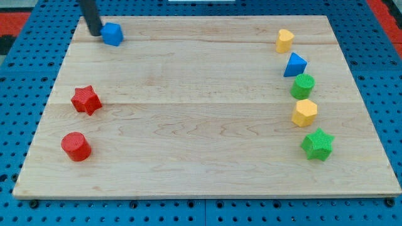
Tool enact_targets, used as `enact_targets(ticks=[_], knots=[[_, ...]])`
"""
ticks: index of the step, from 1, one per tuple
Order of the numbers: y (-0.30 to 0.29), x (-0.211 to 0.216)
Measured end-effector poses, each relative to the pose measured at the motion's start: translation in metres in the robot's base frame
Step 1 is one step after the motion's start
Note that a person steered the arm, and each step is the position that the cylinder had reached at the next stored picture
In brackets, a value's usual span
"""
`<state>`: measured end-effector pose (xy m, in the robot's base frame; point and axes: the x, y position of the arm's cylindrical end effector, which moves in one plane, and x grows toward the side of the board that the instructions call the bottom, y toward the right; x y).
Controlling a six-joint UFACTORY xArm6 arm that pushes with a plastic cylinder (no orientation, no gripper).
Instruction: Move the blue cube diagonally to the blue triangle
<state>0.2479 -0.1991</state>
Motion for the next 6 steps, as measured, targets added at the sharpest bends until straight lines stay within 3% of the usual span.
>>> enact_targets(ticks=[2, 3, 6], knots=[[0.164, 0.042], [0.204, 0.020], [0.224, -0.009]])
